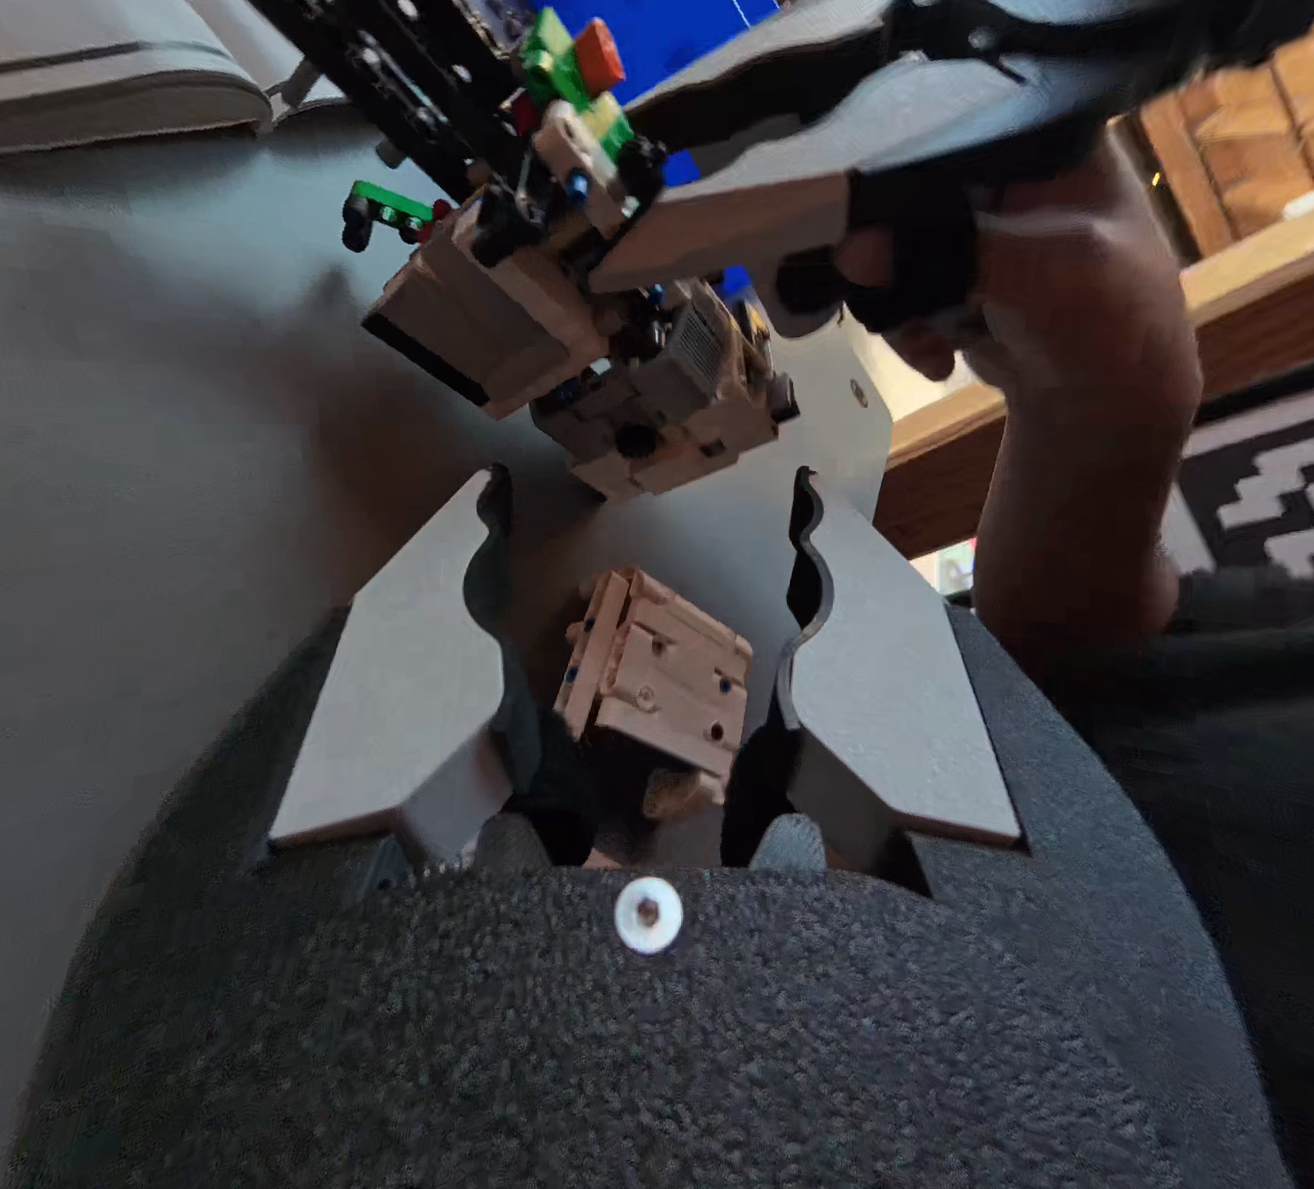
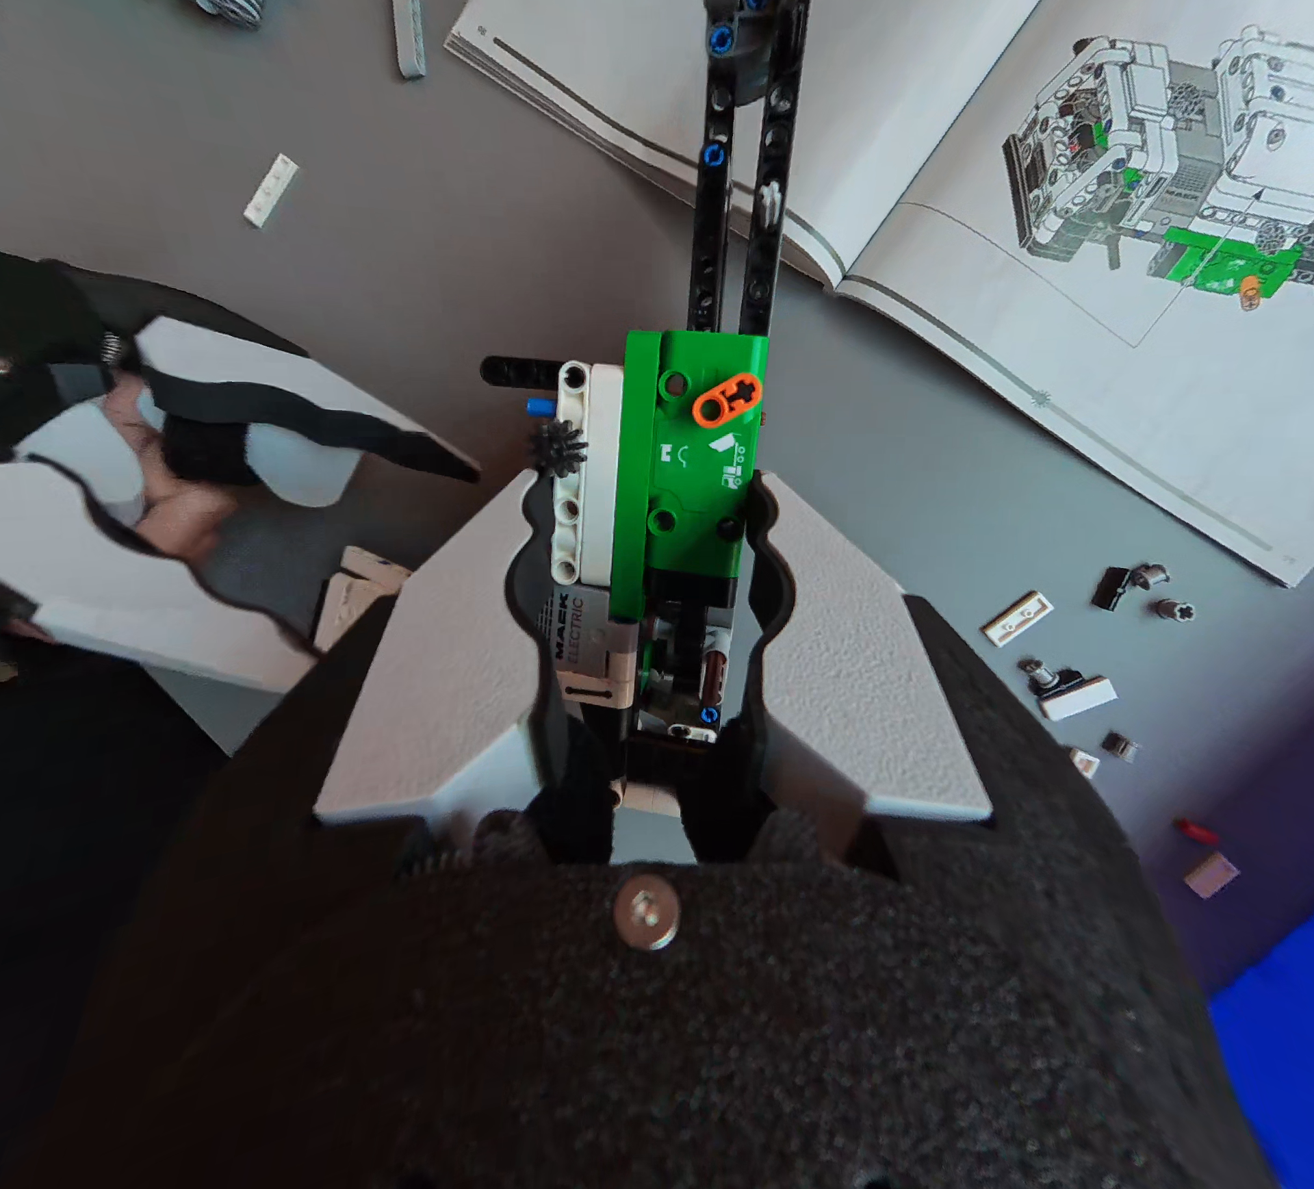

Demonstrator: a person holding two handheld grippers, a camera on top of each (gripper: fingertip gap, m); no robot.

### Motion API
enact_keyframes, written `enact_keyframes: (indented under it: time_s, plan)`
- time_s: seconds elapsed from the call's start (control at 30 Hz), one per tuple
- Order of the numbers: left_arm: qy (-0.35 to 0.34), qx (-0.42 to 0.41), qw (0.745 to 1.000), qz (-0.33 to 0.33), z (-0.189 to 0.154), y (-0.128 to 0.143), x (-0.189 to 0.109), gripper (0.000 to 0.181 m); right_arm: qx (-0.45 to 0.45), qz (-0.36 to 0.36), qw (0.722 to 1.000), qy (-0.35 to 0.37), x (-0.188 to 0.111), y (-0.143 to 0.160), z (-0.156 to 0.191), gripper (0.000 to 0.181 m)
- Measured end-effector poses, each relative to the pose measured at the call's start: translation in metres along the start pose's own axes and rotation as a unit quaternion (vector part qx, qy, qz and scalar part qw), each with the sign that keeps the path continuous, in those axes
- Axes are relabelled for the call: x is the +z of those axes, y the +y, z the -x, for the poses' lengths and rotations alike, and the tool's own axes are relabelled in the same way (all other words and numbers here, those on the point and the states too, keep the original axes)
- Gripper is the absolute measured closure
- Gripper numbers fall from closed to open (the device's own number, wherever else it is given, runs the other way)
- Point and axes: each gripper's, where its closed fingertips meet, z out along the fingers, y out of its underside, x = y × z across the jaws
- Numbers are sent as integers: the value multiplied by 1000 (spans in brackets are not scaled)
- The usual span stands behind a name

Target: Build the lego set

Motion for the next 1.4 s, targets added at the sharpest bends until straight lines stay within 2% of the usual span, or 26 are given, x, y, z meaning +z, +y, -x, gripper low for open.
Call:
enact_keyframes:
  time_s: [0.03, 0.17, 0.23, 0.43, 0.53, 0.77, 0.87, 0.97, 1.03, 1.1, 1.2, 1.27, 1.3, 1.33, 1.4]
  plan:
    - [0, 46, 999, 4, -4, 5, -7, 102, -5, 9, 1000, 5, 0, 1, -1, 128]
    - [-28, 245, 969, 13, -19, 30, -34, 92, -14, 34, 999, 12, 5, 1, -3, 128]
    - [-55, 301, 951, 36, -19, 46, -39, 90, -16, 41, 999, 11, 7, 0, -3, 131]
    - [-112, 361, 920, 108, -4, 78, -25, 91, -29, 65, 997, 4, 14, 0, -2, 128]
    - [-136, 383, 906, 118, 5, 77, -21, 92, -32, 80, 996, 0, 15, 0, -2, 128]
    - [-142, 380, 902, 149, 4, 73, 0, 106, -45, 103, 994, 4, 15, 1, -3, 130]
    - [-178, 395, 881, 189, 15, 77, 3, 108, -48, 110, 993, 4, 15, 1, -3, 128]
    - [-185, 408, 873, 194, 16, 78, 2, 108, -63, 101, 993, 11, 15, -1, -5, 125]
    - [-206, 404, 878, 155, 18, 66, -3, 108, -68, 79, 995, 11, 10, -5, -6, 118]
    - [-204, 409, 885, 87, 10, 48, -10, 108, -60, 46, 997, 1, -3, -9, -2, 110]
    - [-205, 413, 887, -24, -8, 16, -30, 108, -54, -59, 997, -19, -36, -19, 8, 117]
    - [-216, 421, 875, -99, -19, -6, -44, 109, -48, -106, 992, -48, -52, -17, 18, 116]
    - [-214, 433, 865, -139, -28, -15, -51, 109, -44, -143, 985, -90, -60, -16, 34, 119]
    - [-210, 447, 853, -172, -38, -22, -57, 109, -32, -175, 970, -163, -69, -13, 57, 121]
    - [-203, 483, 823, -219, -56, -29, -66, 109, 25, -207, 924, -321, -81, -4, 101, 118]
